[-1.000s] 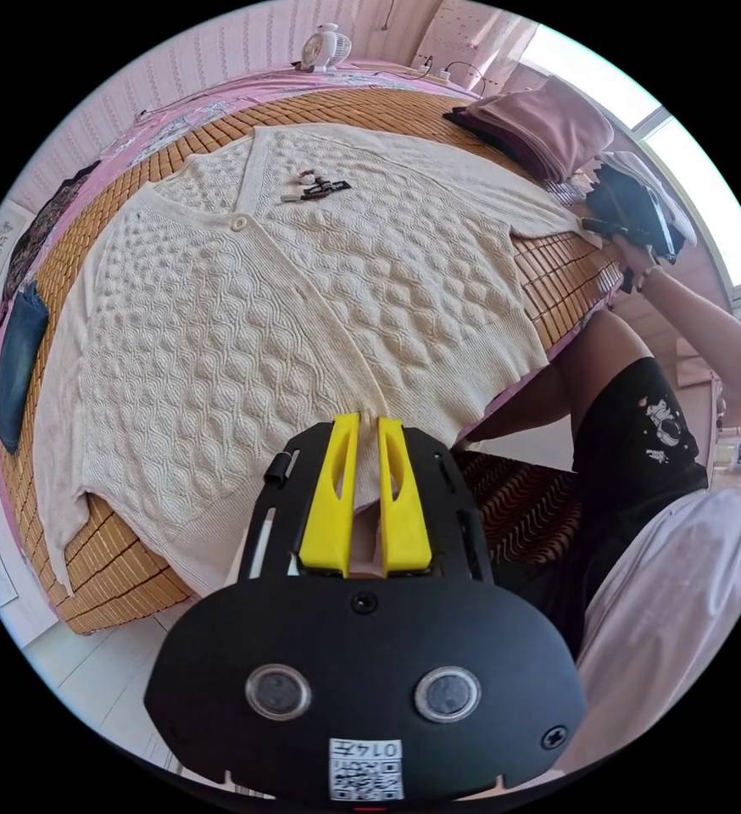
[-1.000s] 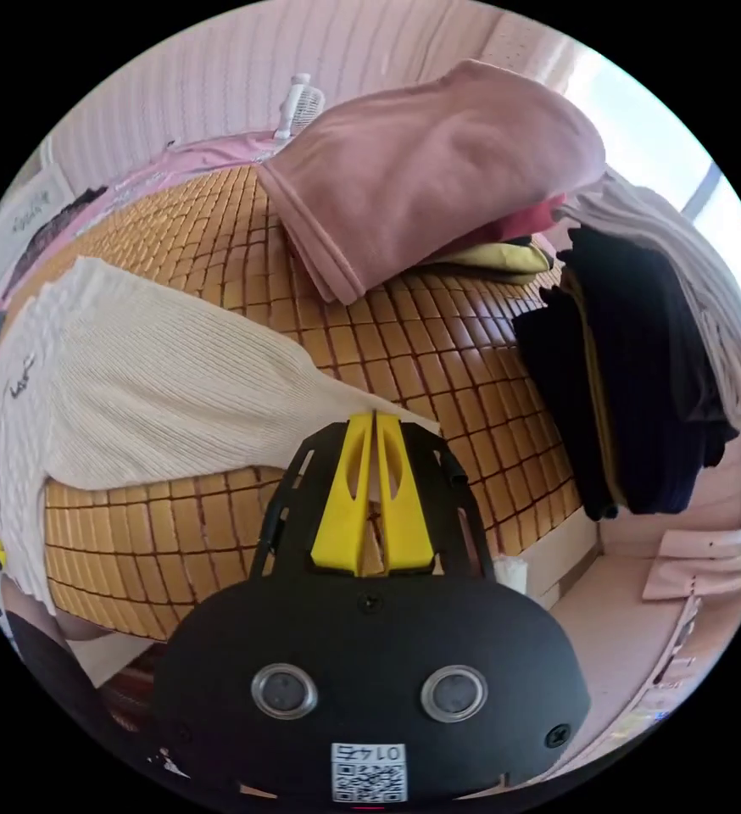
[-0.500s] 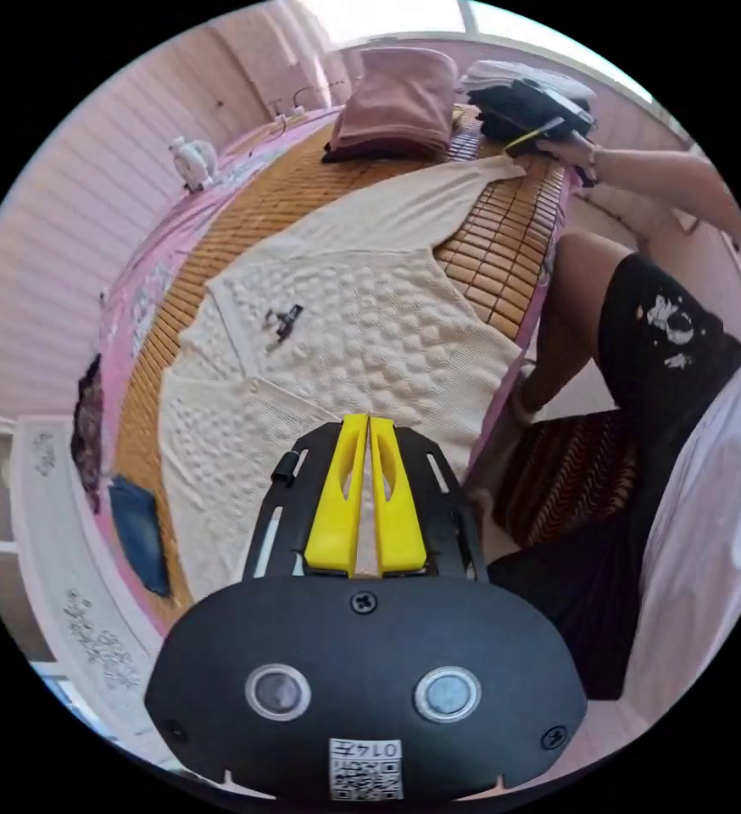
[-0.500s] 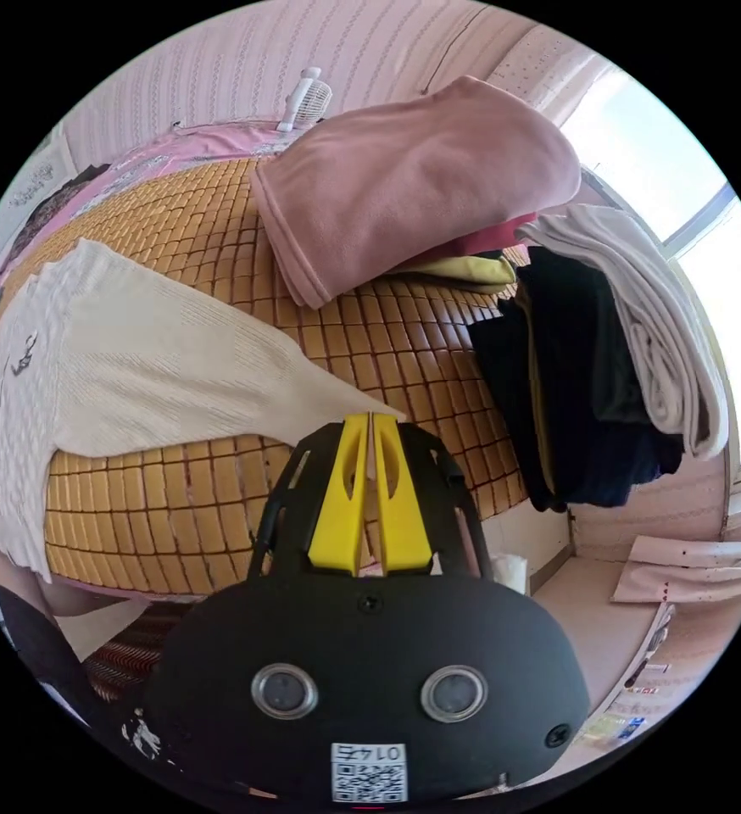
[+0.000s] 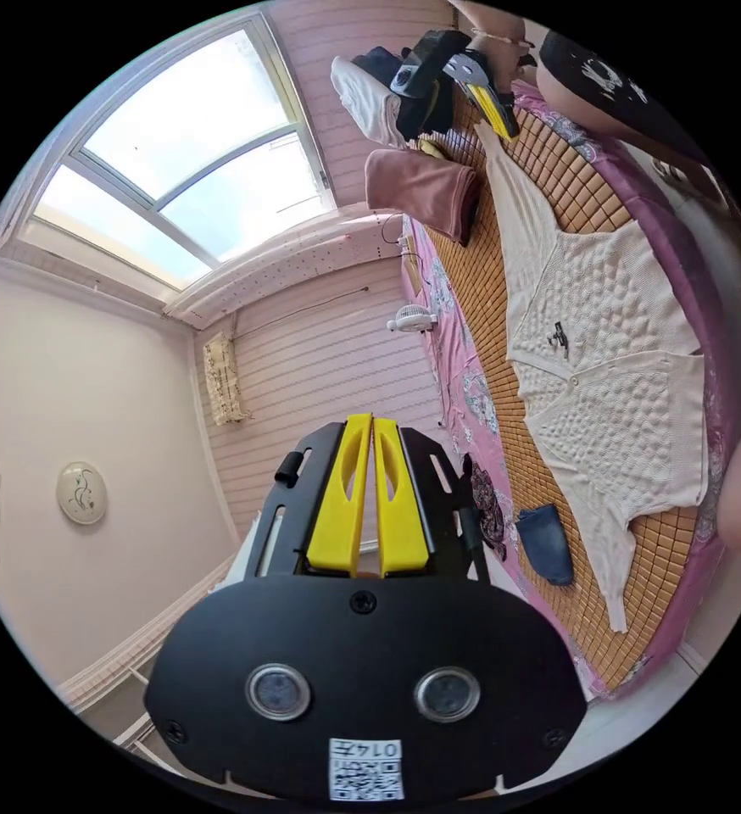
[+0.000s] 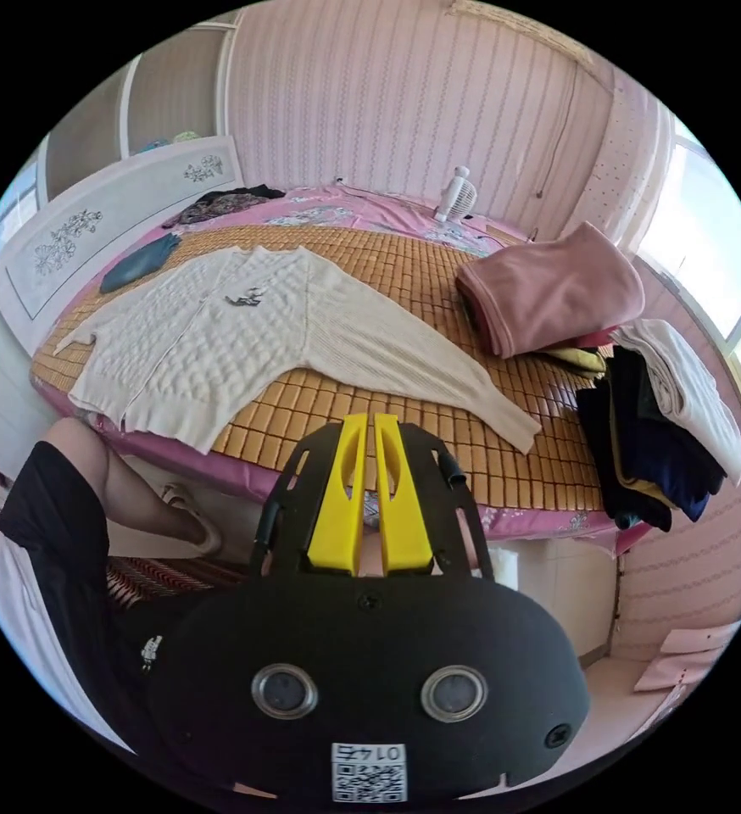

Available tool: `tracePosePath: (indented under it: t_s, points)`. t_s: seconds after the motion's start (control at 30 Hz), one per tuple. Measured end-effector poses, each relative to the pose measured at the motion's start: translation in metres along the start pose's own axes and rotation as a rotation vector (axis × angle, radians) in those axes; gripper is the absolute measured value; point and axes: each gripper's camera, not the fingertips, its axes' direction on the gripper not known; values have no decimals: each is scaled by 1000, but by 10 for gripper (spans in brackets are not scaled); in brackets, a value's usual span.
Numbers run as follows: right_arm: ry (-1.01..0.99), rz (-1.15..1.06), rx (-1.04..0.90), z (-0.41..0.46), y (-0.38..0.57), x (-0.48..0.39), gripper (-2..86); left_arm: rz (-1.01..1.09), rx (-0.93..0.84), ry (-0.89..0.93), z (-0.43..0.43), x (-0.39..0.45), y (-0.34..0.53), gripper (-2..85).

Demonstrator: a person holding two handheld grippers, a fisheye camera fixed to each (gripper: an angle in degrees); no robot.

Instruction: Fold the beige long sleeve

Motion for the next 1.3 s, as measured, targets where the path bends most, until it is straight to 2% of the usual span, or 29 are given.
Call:
tracePosePath:
  t_s: [0.13,0.33,0.43,0.5,0.53,0.6,0.67,0.73,0.8,0.87,1.03,1.2,1.3]
  points:
    - [-76,-148,33,-2,-4,-62,-5,-27,-20,-1,-22,5,17,-8]
    - [-113,-350,19,5,3,-143,-4,-271,-130,131,-24,4,69,-8]
    - [-143,-438,-11,13,3,-179,0,-607,-280,350,7,4,124,-8]
    - [-172,-478,-38,20,0,-198,5,-944,-436,580,39,17,192,-6]
    - [-189,-502,-54,25,-2,-211,9,-1031,-480,631,47,23,211,-6]
    - [-209,-533,-73,34,-7,-232,17,-1396,-640,790,71,53,293,-2]
    - [-235,-571,-103,48,-15,-260,32,-1619,-705,879,83,75,350,7]
    - [-254,-596,-125,59,-22,-282,41,-1793,-758,873,89,90,395,33]
    - [-265,-617,-143,69,-28,-301,48,-1980,-737,835,96,104,445,42]
    - [-283,-638,-149,79,-35,-322,54,-2041,-751,803,108,111,477,45]
    - [-281,-667,-162,99,-47,-351,64,-2084,-932,738,164,133,557,57]
    - [-281,-658,-207,116,-56,-365,78,-2130,-1127,832,231,163,625,73]
    - [-283,-681,-238,126,-56,-374,84,-2152,-1142,859,261,167,641,72]
